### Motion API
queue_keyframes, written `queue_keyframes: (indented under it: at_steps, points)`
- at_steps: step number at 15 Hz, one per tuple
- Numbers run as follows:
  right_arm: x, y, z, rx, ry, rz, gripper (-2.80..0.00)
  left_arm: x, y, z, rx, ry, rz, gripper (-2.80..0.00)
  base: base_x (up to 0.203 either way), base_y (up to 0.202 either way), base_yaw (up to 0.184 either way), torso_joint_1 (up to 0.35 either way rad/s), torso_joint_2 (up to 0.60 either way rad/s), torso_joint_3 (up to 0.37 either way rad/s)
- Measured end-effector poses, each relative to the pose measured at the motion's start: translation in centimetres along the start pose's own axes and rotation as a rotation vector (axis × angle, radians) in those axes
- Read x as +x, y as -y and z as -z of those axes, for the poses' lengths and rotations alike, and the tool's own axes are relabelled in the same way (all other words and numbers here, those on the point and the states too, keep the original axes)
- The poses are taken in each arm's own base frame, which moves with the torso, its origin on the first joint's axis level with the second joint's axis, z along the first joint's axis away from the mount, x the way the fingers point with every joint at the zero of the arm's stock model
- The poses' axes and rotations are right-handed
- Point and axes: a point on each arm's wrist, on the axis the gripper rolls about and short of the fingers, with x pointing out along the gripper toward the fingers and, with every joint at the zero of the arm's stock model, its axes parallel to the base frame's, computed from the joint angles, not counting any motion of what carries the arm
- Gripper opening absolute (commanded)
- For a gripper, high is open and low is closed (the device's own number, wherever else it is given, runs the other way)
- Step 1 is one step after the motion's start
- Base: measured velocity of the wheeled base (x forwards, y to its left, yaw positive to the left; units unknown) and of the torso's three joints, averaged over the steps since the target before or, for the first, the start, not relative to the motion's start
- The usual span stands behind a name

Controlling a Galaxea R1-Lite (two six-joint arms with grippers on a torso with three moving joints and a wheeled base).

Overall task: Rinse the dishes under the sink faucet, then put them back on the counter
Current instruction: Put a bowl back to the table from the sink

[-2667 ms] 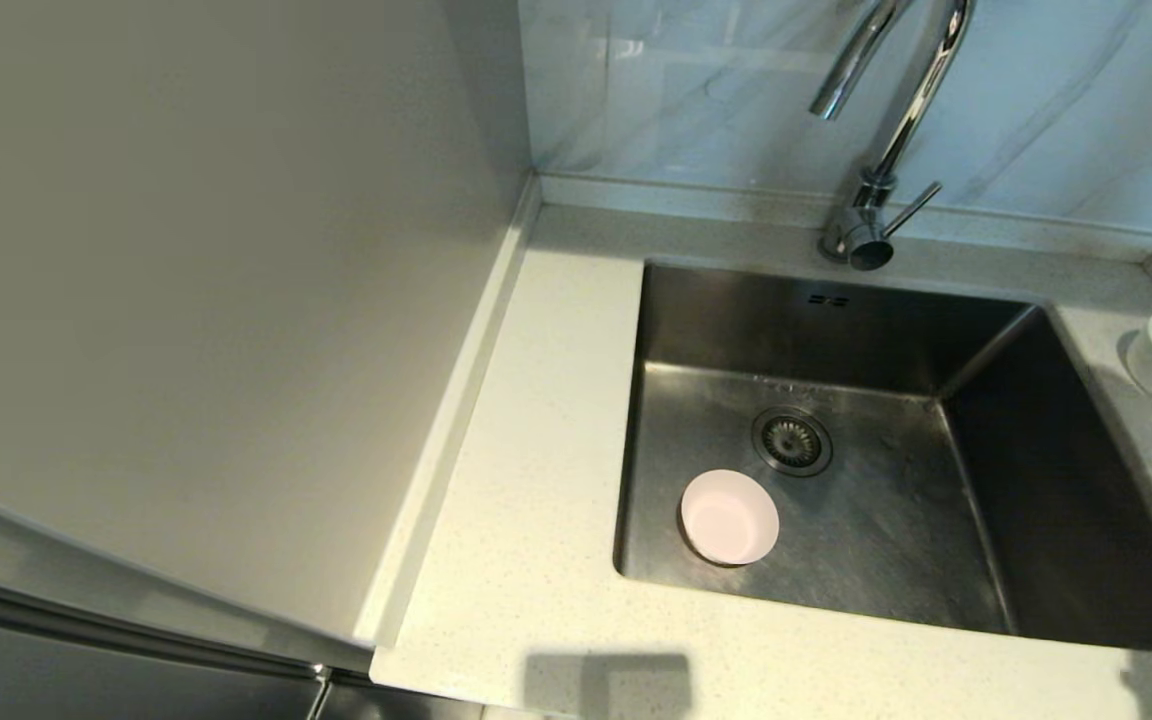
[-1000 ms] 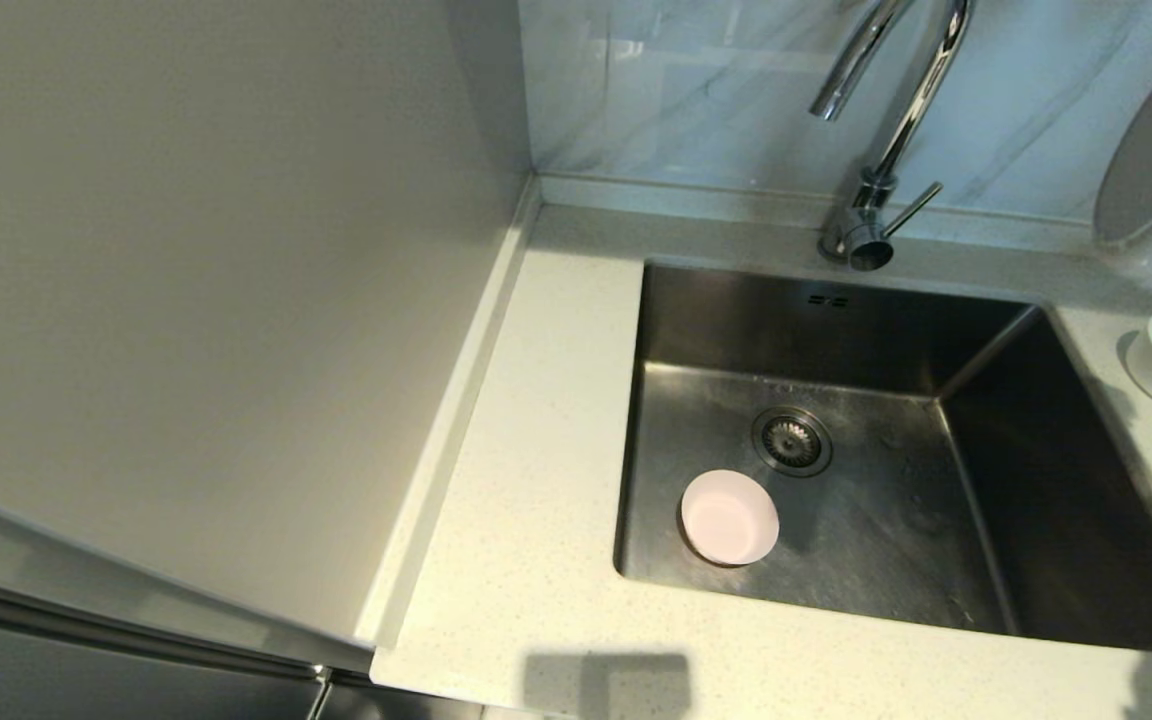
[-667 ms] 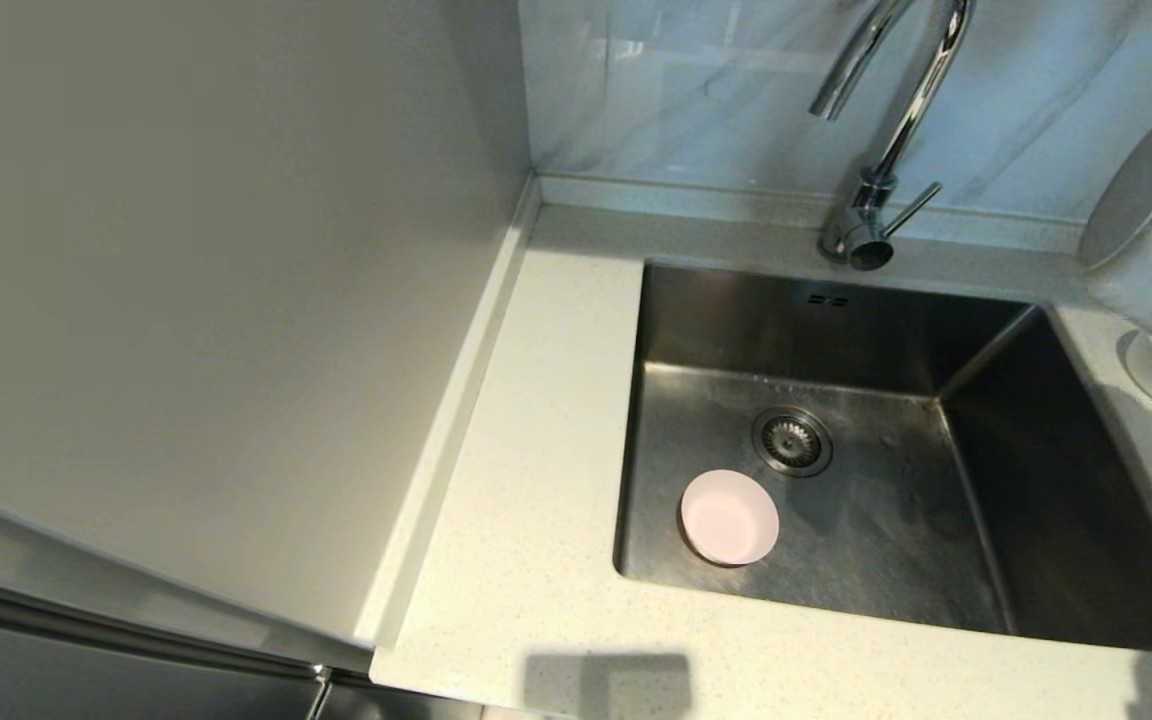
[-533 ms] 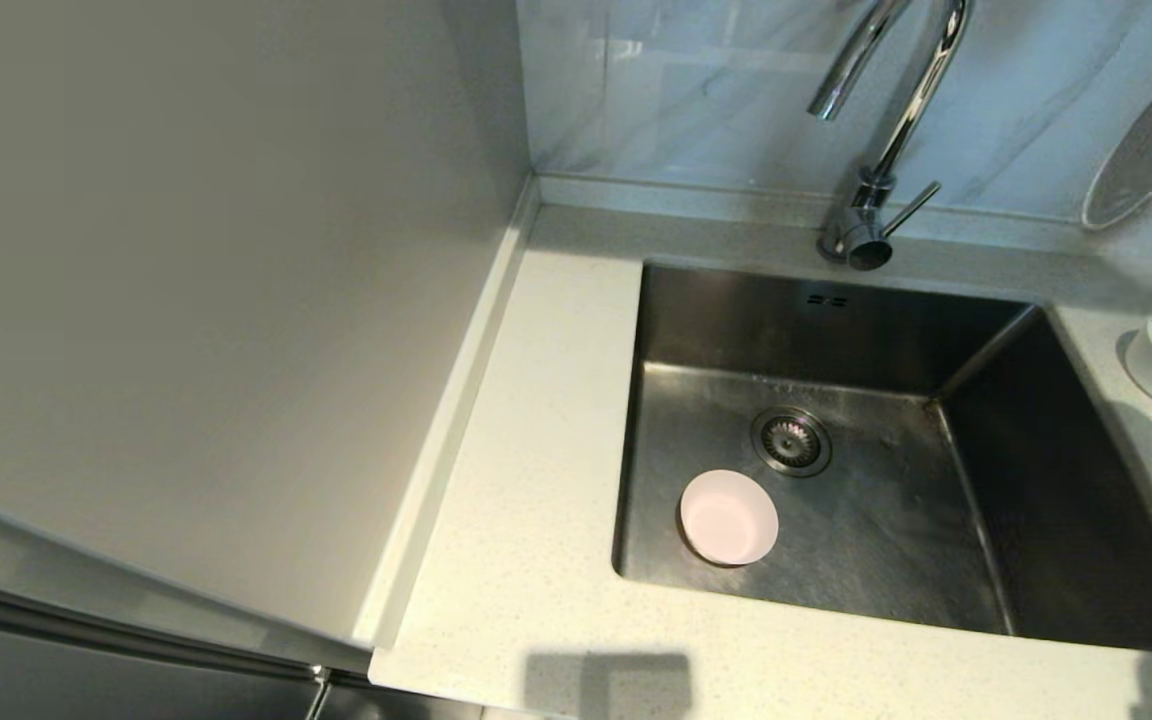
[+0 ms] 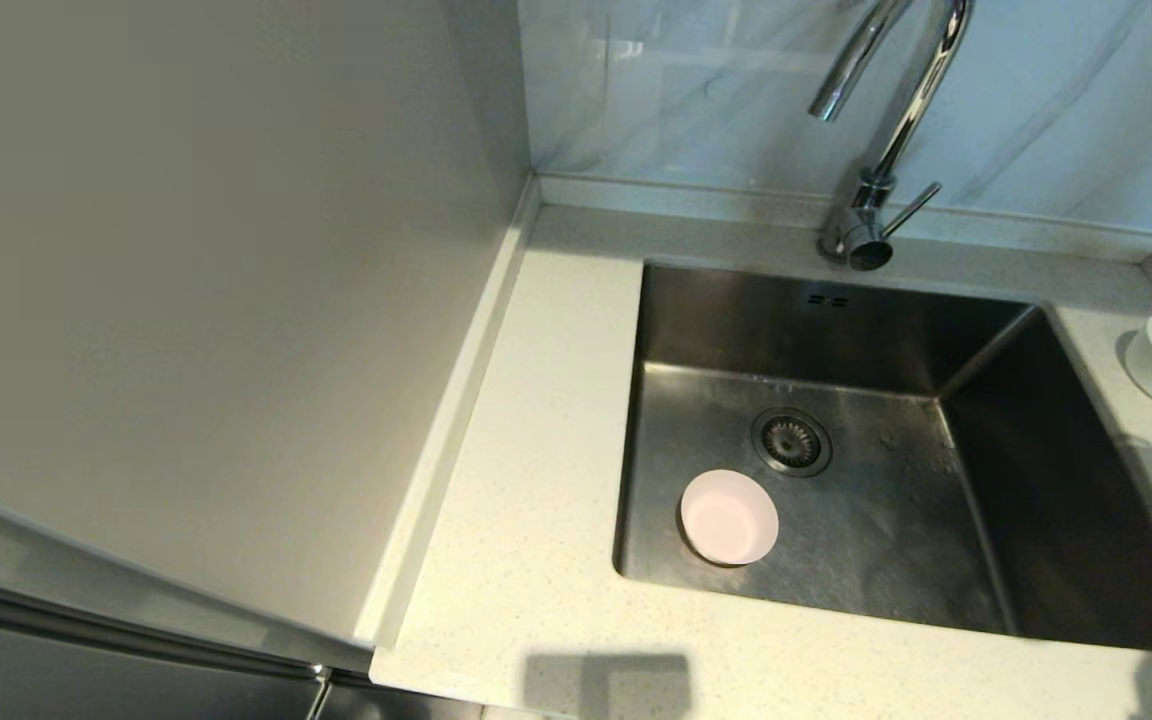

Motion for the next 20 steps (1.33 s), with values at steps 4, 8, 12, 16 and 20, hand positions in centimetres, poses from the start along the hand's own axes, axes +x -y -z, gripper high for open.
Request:
queue_keyframes:
  at_steps: [4,8,12,16,20]
  points:
    - [0.2,0.8,-1.7,0.516,-0.002,0.007,-2.80,0.0,0.0,0.0,0.000,0.000,0.000,-2.80,0.000,0.000,0.000,0.000,0.00,0.000]
    - [0.3,3.5,0.0,1.276,-0.008,0.031,-2.80,0.0,0.0,0.0,0.000,0.000,0.000,-2.80,0.000,0.000,0.000,0.000,0.00,0.000]
    - [0.9,4.8,6.1,2.066,-0.001,0.113,-2.80,0.0,0.0,0.0,0.000,0.000,0.000,-2.80,0.000,0.000,0.000,0.000,0.00,0.000]
    - [2.3,2.9,11.3,2.299,-0.004,0.673,-2.80,0.0,0.0,0.0,0.000,0.000,0.000,-2.80,0.000,0.000,0.000,0.000,0.00,0.000]
    - [0.6,3.2,13.7,1.536,-0.334,1.269,-2.80,0.0,0.0,0.0,0.000,0.000,0.000,-2.80,0.000,0.000,0.000,0.000,0.00,0.000]
